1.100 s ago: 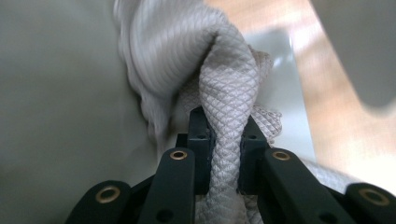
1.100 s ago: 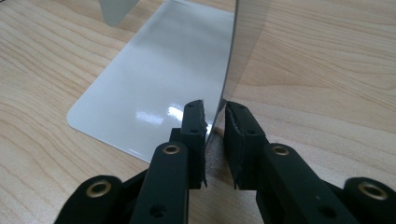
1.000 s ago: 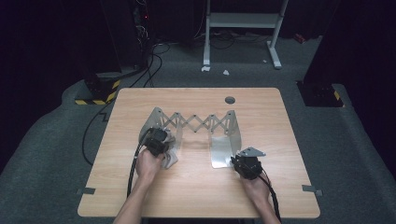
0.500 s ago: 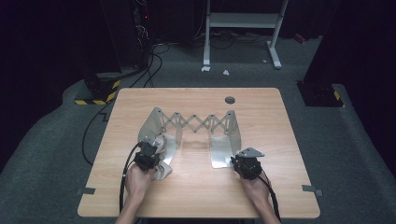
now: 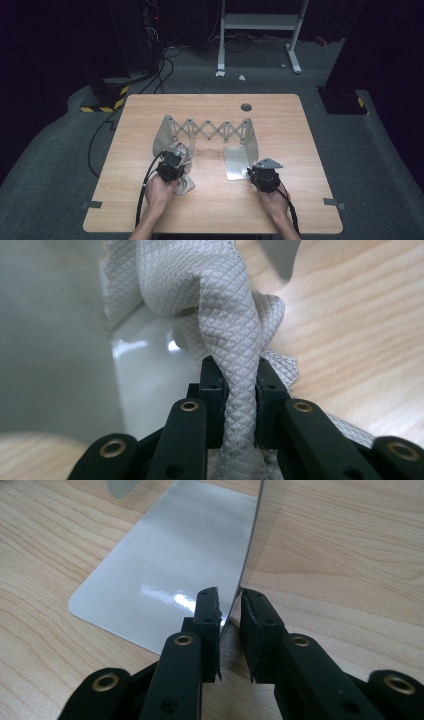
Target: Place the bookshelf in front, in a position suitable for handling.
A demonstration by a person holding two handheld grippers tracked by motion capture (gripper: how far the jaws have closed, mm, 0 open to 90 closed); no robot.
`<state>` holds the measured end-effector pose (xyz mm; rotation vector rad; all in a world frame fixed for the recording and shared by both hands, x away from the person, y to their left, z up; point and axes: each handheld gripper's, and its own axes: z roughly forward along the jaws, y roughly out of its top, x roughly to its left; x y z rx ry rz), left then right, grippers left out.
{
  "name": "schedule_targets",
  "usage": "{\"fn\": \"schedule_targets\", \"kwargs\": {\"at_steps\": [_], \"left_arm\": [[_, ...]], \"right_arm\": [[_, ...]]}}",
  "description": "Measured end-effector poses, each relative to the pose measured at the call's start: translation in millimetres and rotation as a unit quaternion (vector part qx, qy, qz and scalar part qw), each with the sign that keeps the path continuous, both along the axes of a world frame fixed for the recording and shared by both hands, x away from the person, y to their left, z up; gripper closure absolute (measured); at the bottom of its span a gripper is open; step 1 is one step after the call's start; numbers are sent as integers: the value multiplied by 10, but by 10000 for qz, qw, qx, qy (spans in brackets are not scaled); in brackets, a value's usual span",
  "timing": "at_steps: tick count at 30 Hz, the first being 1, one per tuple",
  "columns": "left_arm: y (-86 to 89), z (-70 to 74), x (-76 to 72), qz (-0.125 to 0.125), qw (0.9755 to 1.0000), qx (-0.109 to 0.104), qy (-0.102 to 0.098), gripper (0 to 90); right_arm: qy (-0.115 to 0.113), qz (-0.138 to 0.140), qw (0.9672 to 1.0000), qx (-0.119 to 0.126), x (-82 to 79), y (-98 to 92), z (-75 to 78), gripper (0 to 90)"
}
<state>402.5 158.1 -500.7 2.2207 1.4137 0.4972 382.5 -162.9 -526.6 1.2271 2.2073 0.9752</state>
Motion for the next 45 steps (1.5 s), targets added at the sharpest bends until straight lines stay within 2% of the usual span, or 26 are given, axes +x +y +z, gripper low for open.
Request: {"fn": "schedule_targets", "kwargs": {"at_steps": [1, 3, 4, 5, 8, 11, 13, 17, 19, 20, 21, 22, 24, 25, 26, 29, 33, 37, 40, 43, 45], "left_arm": [[-42, 1, 83, 28, 10000, -36, 22, 783], [-65, 4, 128, 40, 10000, -7, 38, 783], [-103, 7, 230, 79, 10000, 31, 50, 788], [-103, 7, 230, 79, 10000, 31, 50, 790], [-109, 15, 378, 109, 9999, -39, 122, 792], [-85, 14, 489, 247, 9995, -194, 106, 791], [-55, 2, 518, 325, 9987, -381, 125, 791], [-51, 28, 505, 303, 9987, -400, 73, 793], [-60, 73, 474, 307, 9993, -223, -21, 795], [-65, 106, 449, 378, 9992, 15, -92, 796], [-77, 137, 427, 475, 9978, 445, -147, 798], [-77, 163, 400, 513, 9954, 790, -164, 799], [-71, 182, 319, 481, 9915, 1192, -216, 801], [-22, 163, 254, 423, 9912, 1248, -102, 802], [-22, 163, 254, 423, 9912, 1248, -102, 802], [91, 42, 205, 427, 9940, 1005, 94, 805], [88, 40, 217, 390, 9939, 1027, 94, 805], [70, 77, 215, 319, 9919, 1231, 7, 806], [85, 213, 165, 359, 9922, 1172, -210, 806], [94, 480, 117, 311, 9910, 1218, -452, 806], [99, 698, 104, 293, 9893, 1294, -608, 805]], "right_arm": [[8, 5, 10000, 7, 0, -1, 0, 785], [4, 4, 10000, 3, 0, -1, 0, 785], [5, 4, 10000, 3, 0, -1, 0, 785], [5, 4, 10000, 3, 0, -1, 0, 785], [11, 2, 10000, 13, 0, -2, 0, 785], [22, -1, 10000, 27, 0, -4, 0, 785], [26, 8, 10000, 32, 3, -8, 0, 785], [26, 8, 10000, 31, 2, -7, 0, 785], [25, 8, 10000, 32, 2, -7, 0, 785], [24, 3, 10000, 32, 1, -5, 0, 785], [21, 3, 10000, 25, -1, -4, 0, 784], [15, 1, 10000, 17, -2, -2, 0, 784], [4, 2, 10000, 7, -4, 0, 0, 784], [6, 4, 10000, 8, -4, -1, 0, 784], [6, 4, 10000, 8, -4, -1, 0, 784], [26, 10, 10000, 35, 0, -6, 0, 785], [25, 11, 10000, 33, -1, -5, 0, 784], [26, 11, 10000, 32, -2, -4, 1, 783], [27, 12, 10000, 30, -2, -5, 1, 783], [22, 15, 10000, 30, -2, -5, 0, 783], [18, 12, 10000, 21, -3, -3, 0, 783]]}}
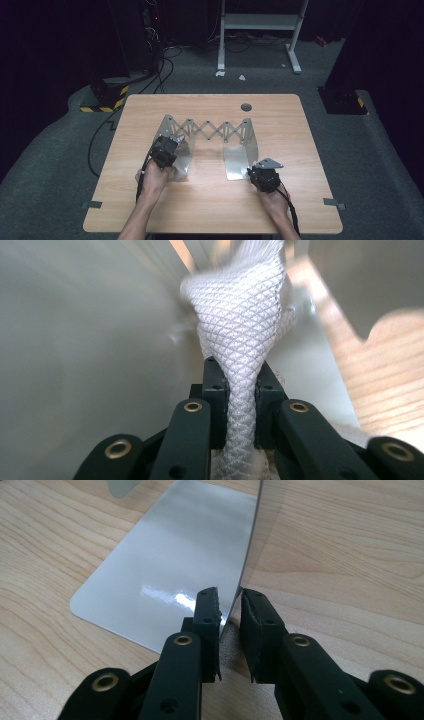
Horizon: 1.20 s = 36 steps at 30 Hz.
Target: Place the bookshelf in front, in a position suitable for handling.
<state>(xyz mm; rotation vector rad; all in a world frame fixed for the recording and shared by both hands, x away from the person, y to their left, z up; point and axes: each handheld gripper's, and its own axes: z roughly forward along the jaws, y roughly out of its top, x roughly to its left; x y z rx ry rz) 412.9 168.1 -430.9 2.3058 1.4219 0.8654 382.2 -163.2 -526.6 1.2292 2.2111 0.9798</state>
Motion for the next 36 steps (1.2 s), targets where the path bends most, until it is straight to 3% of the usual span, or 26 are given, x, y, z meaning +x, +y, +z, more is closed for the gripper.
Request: {"fn": "schedule_targets", "kwargs": {"at_steps": [7, 11, 18, 29, 36], "left_arm": [[60, 451, 30, 38, 9991, 5, -413, 803], [101, 525, 28, 33, 9989, -97, -456, 802], [152, 233, -111, 2, 9990, -284, -341, 802], [216, -218, -282, 128, 9963, -771, -363, 802], [253, -547, -292, 205, 9959, -878, -65, 801]], "right_arm": [[-9, 2, 10000, -16, -2, 2, 0, 782], [3, 1, 10000, 0, 0, 0, 0, 782], [-7, 3, 10000, -8, -1, 1, -1, 781], [-19, -3, 10000, -22, -5, 5, -1, 781], [-11, -4, 10000, -12, -5, 4, -1, 781]]}}
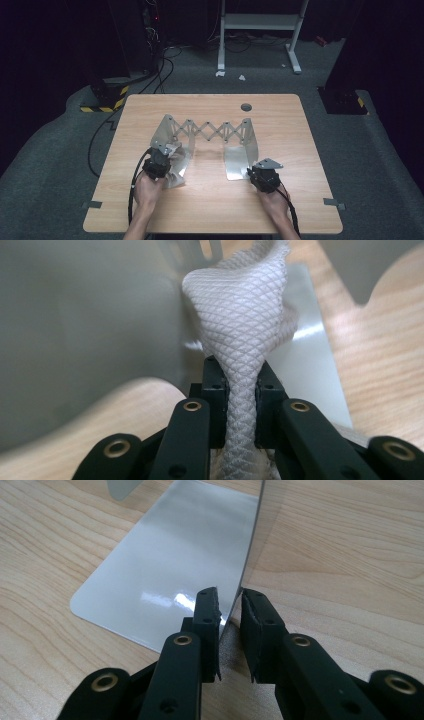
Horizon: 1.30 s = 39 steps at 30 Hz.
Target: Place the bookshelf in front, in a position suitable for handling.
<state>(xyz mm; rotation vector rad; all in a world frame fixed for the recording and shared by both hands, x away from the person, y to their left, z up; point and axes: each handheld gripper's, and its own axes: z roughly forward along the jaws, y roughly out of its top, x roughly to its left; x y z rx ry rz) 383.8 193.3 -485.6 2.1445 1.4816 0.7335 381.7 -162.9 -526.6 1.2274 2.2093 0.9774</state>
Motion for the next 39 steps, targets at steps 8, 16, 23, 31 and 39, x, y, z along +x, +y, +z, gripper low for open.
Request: {"fn": "schedule_targets", "kwargs": {"at_steps": [8, 16, 23, 31, 39], "left_arm": [[116, 115, -65, 122, 9994, -284, -170, 801], [198, 608, -117, 88, 9962, -542, -672, 801], [247, 931, -145, 36, 9930, -715, -935, 801], [294, 706, -195, 135, 9937, -819, -748, 801], [382, 172, -110, 344, 9930, -1125, -126, 801]], "right_arm": [[19, 5, 10000, 21, 3, -5, 1, 781], [17, 2, 10000, 17, 2, -3, 1, 781], [29, 9, 10000, 37, 4, -8, 1, 782], [31, 15, 10000, 40, 4, -8, 1, 781], [27, 15, 10000, 36, 4, -8, 1, 781]]}}
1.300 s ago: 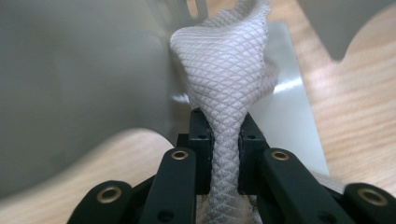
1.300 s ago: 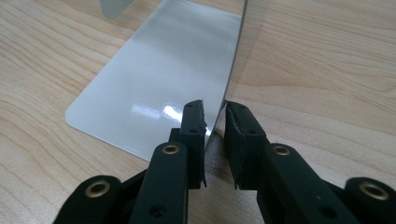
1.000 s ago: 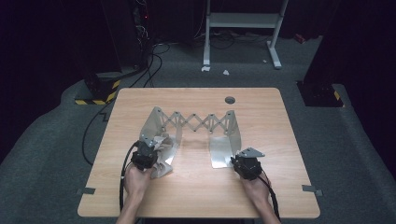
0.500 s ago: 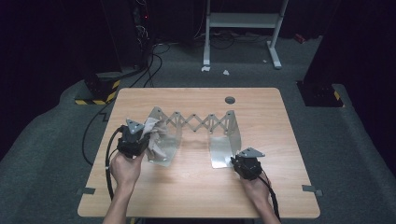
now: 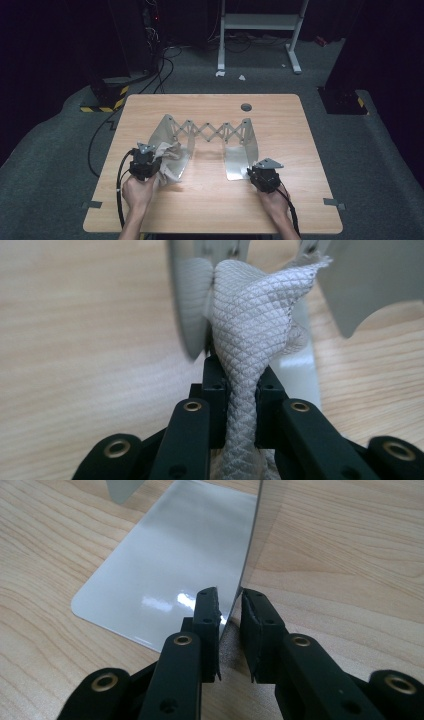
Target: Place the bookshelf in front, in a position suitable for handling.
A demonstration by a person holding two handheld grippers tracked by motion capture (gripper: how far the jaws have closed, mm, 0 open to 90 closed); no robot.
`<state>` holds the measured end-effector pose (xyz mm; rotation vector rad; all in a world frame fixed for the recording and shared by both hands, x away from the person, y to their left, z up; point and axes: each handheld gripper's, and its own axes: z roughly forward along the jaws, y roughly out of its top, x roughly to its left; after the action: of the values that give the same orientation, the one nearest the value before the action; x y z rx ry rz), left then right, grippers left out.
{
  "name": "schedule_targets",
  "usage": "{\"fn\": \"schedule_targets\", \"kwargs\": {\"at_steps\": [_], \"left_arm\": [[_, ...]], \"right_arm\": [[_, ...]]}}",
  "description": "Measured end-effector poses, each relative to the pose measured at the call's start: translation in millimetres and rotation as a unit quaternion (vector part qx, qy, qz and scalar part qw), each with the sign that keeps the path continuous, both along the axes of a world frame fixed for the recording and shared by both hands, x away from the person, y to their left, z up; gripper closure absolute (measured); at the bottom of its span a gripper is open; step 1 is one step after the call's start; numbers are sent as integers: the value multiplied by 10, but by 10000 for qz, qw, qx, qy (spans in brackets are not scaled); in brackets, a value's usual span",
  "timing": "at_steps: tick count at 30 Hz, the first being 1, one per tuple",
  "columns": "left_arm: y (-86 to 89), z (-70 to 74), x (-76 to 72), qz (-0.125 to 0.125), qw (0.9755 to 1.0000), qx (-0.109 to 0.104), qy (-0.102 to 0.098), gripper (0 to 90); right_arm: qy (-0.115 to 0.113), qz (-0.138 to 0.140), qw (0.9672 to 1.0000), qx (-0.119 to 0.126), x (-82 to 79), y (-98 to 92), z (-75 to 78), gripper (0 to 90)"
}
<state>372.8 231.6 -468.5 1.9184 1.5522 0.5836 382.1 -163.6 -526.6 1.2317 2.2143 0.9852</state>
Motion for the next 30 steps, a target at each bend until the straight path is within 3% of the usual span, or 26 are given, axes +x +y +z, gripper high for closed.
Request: {"fn": "schedule_targets", "kwargs": {"at_steps": [4, 8, 10, 11, 12, 13, 14, 19, 25, 30], "left_arm": [[27, -62, 11, 11, 9999, -76, 78, 801], [60, 55, -20, 26, 9998, -185, -86, 801], [68, 184, -57, 28, 9995, -195, -250, 801], [70, 340, -98, 39, 9988, -161, -466, 801], [70, 340, -98, 39, 9988, -161, -466, 801], [68, 501, -134, 39, 9980, -121, -623, 801], [68, 501, -134, 39, 9980, -121, -623, 801], [53, 885, -166, -24, 9954, 13, -954, 801], [3, 949, -33, -89, 9960, 142, -876, 800], [-77, 772, 108, -115, 9971, 249, -707, 800]], "right_arm": [[-2, -2, 10000, -5, -2, 2, 0, 781], [-3, -7, 10000, -6, -3, 3, 0, 781], [-2, -7, 10000, -7, -3, 3, 0, 781], [-1, -6, 10000, -4, -3, 3, 0, 781], [-1, -6, 10000, -4, -3, 3, 0, 781], [-5, -7, 10000, -10, -4, 4, 0, 781], [-5, -7, 10000, -10, -4, 4, 0, 781], [1, -5, 10000, -4, -4, 2, 0, 781], [4, 4, 10000, 3, -2, 0, 0, 781], [7, 1, 10000, 8, -4, 0, 0, 781]]}}
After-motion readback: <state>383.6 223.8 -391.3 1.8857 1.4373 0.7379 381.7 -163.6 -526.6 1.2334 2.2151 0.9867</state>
